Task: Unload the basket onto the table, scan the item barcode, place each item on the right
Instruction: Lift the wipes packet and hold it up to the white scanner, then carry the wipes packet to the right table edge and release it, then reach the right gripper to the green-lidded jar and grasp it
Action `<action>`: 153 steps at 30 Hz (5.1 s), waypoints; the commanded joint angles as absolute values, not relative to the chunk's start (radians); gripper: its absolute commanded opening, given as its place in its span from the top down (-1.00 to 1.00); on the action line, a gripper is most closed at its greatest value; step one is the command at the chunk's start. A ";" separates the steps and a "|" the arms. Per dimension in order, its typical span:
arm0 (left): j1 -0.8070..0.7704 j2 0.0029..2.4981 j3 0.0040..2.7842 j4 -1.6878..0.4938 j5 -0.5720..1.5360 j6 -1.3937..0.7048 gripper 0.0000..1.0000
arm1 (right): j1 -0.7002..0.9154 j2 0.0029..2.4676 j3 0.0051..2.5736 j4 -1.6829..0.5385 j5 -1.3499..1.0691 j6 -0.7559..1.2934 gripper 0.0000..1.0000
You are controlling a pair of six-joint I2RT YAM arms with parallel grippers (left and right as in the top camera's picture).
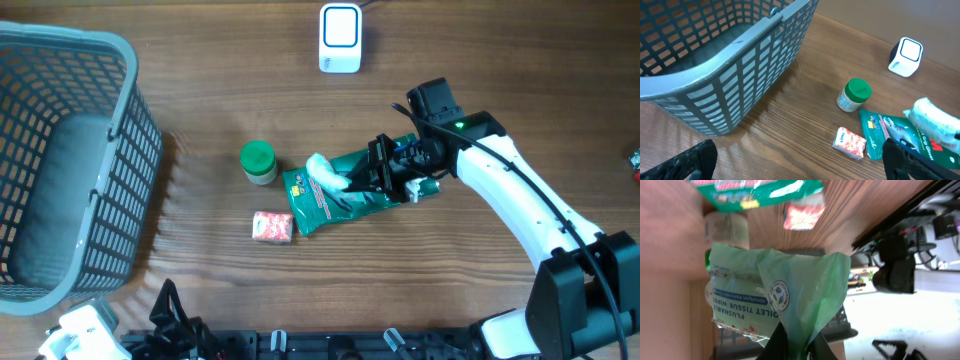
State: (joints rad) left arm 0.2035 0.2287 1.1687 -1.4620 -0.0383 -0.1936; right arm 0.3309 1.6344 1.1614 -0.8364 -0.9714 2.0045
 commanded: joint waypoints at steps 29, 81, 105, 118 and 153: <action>0.210 0.224 1.169 -1.459 -0.034 -0.195 -1.00 | 0.204 1.878 1.161 -0.350 -1.297 1.491 0.91; 0.210 0.224 1.169 -1.459 -0.034 -0.195 -1.00 | -0.300 2.025 1.752 -0.880 0.031 0.915 0.91; 0.210 0.224 1.169 -1.459 -0.034 -0.195 -1.00 | -0.512 1.983 1.728 -0.893 -0.625 0.779 -0.73; 0.210 0.224 1.169 -1.459 -0.034 -0.195 -1.00 | 0.482 1.980 1.727 -0.935 -0.400 0.076 -0.99; 0.210 0.224 1.169 -1.459 -0.034 -0.195 -1.00 | 0.712 2.161 1.788 -0.717 0.150 0.350 -0.33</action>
